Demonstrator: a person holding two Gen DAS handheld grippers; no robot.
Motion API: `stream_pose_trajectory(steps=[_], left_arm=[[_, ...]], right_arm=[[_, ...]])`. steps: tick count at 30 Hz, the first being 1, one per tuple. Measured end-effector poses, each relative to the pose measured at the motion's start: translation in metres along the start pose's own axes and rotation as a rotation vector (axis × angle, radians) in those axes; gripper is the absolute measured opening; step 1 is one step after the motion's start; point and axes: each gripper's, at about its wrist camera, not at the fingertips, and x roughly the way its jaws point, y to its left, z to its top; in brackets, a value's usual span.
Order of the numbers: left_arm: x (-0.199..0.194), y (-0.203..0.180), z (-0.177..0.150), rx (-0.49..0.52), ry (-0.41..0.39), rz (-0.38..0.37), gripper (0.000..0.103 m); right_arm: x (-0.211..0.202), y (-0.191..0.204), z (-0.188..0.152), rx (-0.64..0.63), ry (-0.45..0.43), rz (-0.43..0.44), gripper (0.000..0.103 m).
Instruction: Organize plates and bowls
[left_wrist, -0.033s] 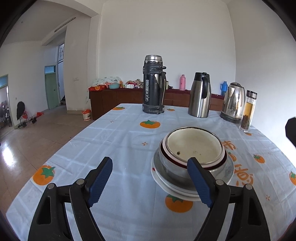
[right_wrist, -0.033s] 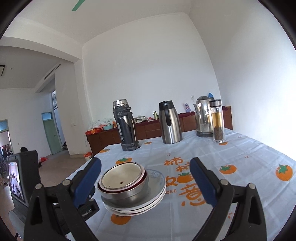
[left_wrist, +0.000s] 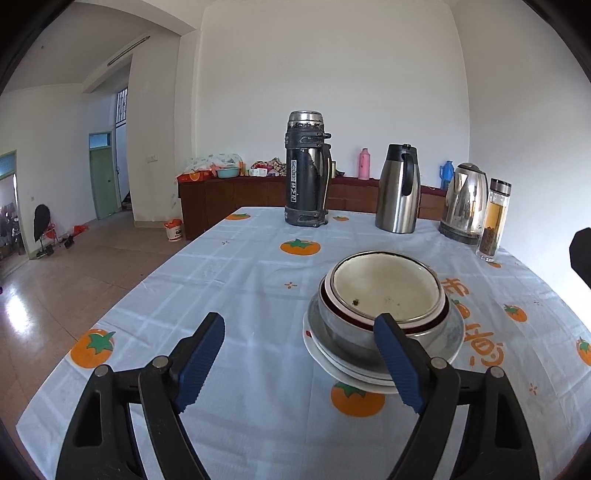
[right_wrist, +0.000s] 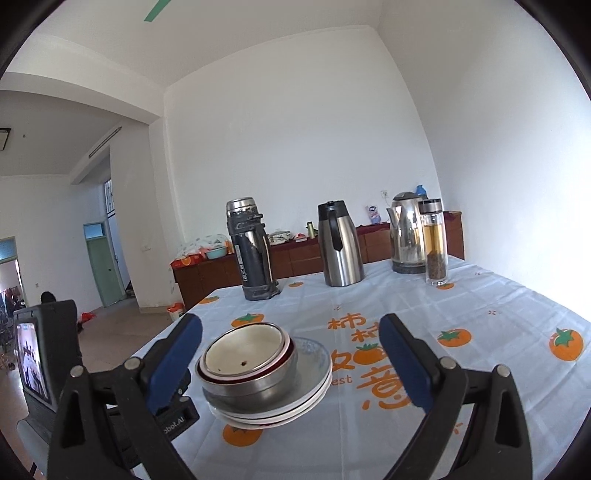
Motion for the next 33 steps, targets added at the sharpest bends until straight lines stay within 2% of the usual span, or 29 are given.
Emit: stream_pose_trajectory(steps=[9, 16, 33], left_arm=[[-0.017, -0.001, 0.002, 0.005, -0.011, 0.031, 0.087], [-0.029, -0.004, 0.002, 0.008, -0.025, 0.019, 0.088], [-0.032, -0.008, 0.004, 0.037, -0.038, 0.031, 0.089]], right_arm=[[-0.02, -0.003, -0.005, 0.026, -0.009, 0.006, 0.102], [-0.029, -0.004, -0.005, 0.03, -0.017, 0.004, 0.103], [-0.032, -0.006, -0.004, 0.046, -0.015, -0.009, 0.103]])
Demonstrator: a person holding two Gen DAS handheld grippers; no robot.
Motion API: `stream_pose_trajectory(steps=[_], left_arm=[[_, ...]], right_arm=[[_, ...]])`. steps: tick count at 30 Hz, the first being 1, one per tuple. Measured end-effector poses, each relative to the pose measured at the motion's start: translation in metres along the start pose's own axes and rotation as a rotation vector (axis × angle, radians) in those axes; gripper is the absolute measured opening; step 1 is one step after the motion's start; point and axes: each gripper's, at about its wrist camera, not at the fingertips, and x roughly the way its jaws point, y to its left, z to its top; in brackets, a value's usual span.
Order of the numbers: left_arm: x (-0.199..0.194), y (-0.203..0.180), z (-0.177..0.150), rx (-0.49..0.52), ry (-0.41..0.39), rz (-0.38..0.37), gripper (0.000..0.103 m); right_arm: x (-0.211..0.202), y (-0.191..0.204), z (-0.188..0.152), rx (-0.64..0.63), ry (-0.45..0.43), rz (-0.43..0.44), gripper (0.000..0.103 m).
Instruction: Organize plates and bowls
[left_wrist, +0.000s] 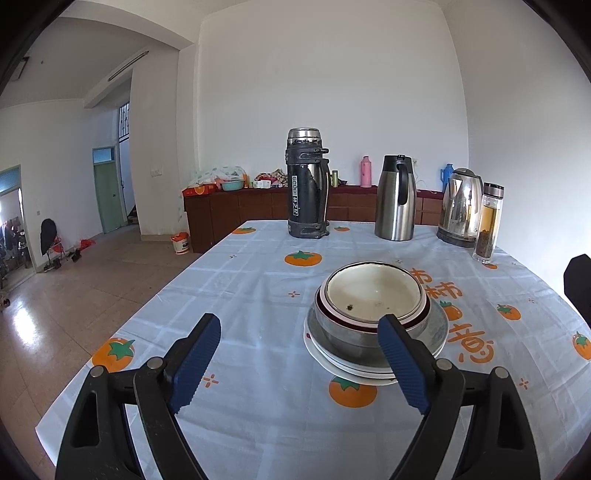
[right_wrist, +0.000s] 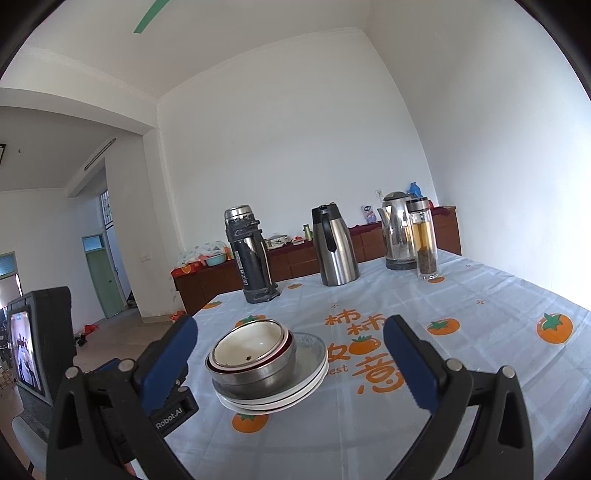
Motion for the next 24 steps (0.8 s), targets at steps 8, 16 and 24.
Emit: stream_pose_trajectory(steps=[8, 16, 24], left_arm=[[0.001, 0.0015, -0.0001, 0.0, 0.002, 0.0, 0.089], [0.0016, 0.0019, -0.0001, 0.001, 0.003, -0.002, 0.089], [0.0021, 0.0031, -0.0005, 0.006, -0.001, 0.0, 0.089]], right_arm=[[0.0017, 0.0001, 0.0, 0.004, 0.007, -0.001, 0.103], [0.0034, 0.0003, -0.0009, 0.005, 0.011, -0.001, 0.103], [0.0049, 0.0012, -0.0002, 0.006, 0.008, -0.006, 0.103]])
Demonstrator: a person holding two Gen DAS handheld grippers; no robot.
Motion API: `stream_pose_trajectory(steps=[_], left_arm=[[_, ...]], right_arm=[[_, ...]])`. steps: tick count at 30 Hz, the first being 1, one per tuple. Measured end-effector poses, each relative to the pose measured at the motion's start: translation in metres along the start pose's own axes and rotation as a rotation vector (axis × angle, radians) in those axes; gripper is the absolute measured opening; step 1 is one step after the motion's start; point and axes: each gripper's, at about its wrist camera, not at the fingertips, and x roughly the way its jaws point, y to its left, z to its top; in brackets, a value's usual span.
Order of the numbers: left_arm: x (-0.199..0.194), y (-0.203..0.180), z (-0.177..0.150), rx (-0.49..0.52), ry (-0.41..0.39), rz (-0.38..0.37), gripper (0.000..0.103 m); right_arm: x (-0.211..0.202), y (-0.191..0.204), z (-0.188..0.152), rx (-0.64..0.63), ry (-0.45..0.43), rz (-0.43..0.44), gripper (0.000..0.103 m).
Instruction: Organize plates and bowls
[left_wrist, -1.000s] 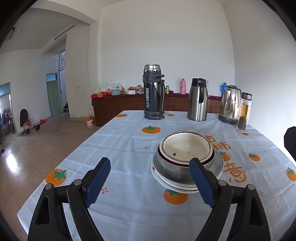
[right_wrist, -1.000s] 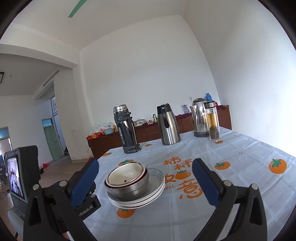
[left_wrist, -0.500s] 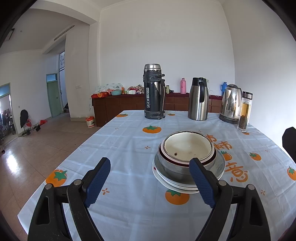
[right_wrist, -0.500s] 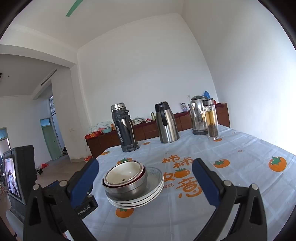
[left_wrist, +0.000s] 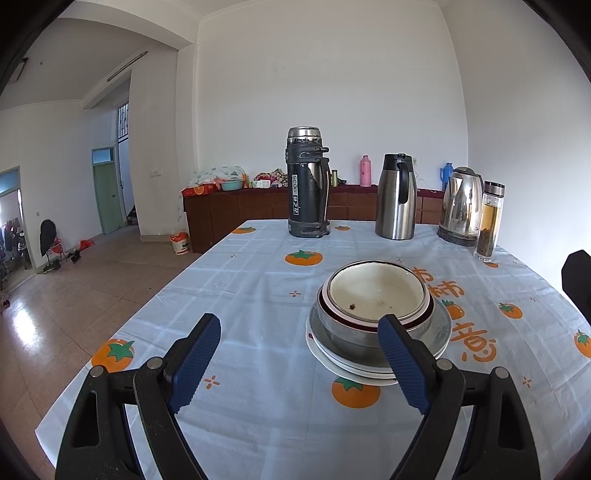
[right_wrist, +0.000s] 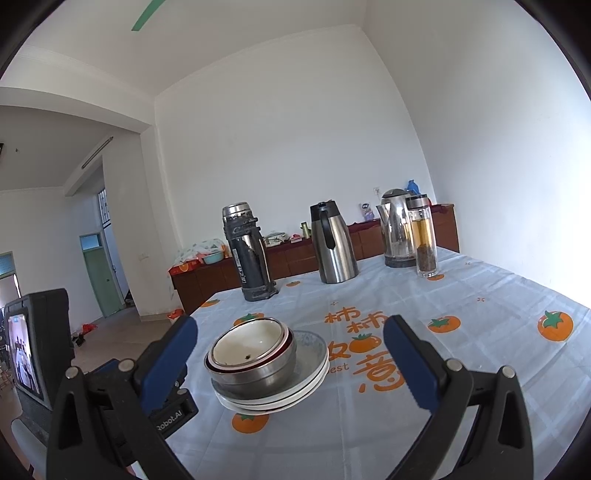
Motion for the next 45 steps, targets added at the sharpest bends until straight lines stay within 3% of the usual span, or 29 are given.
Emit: stream_pose_trajectory(steps=[7, 26, 38, 45], left_arm=[[0.0, -0.003, -0.001, 0.025, -0.017, 0.037, 0.089], [0.003, 0.0, -0.001, 0.009, 0.003, 0.016, 0.089], [0.007, 0.009, -0.002, -0.06, 0.043, -0.076, 0.089], [0.005, 0.002, -0.002, -0.016, 0.024, -0.043, 0.089]], right_arm=[[0.0, 0.001, -0.001, 0.0, -0.001, 0.0, 0.103], [-0.001, 0.002, -0.001, 0.0, -0.007, -0.004, 0.103], [-0.003, 0.005, -0.003, -0.004, -0.012, -0.006, 0.103], [-0.004, 0.006, -0.001, -0.002, -0.007, -0.007, 0.103]])
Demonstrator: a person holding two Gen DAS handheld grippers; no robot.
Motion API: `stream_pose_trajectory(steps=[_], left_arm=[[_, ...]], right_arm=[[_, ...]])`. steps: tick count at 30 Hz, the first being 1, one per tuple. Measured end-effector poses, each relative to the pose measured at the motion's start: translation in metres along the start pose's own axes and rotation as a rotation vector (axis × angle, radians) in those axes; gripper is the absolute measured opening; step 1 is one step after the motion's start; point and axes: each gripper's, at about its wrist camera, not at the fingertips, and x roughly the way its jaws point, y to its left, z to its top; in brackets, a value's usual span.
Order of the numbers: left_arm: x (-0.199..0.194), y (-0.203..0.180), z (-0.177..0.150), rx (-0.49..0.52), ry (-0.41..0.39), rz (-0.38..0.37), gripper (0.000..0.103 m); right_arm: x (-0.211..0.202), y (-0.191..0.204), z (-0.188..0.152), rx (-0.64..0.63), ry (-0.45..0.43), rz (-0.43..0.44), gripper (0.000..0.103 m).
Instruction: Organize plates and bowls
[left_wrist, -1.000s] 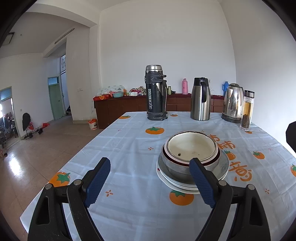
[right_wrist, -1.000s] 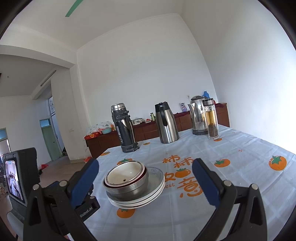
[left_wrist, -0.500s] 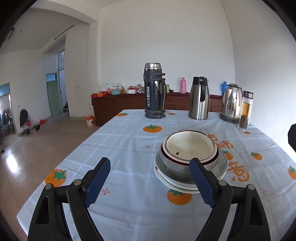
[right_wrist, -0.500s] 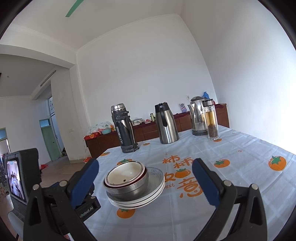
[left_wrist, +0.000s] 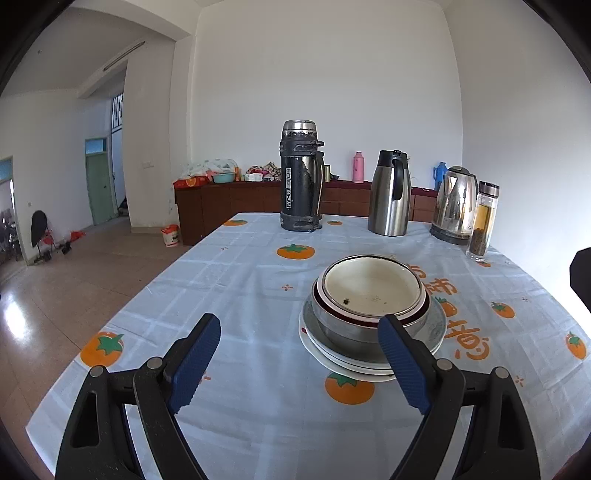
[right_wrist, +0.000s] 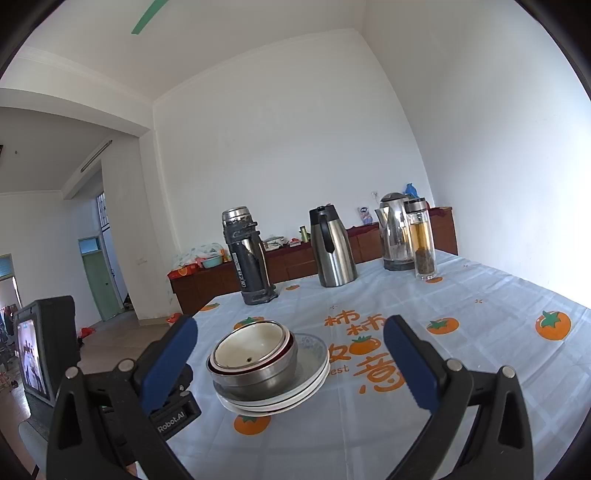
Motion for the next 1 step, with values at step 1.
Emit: stream_pose_trajectory(steps=[1], left_arm=[[0.0005, -0.0005, 0.0003, 0.005, -0.002, 0.004, 0.089]], right_arm=[[0.0009, 0.0003, -0.0003, 0.001, 0.004, -0.001, 0.103]])
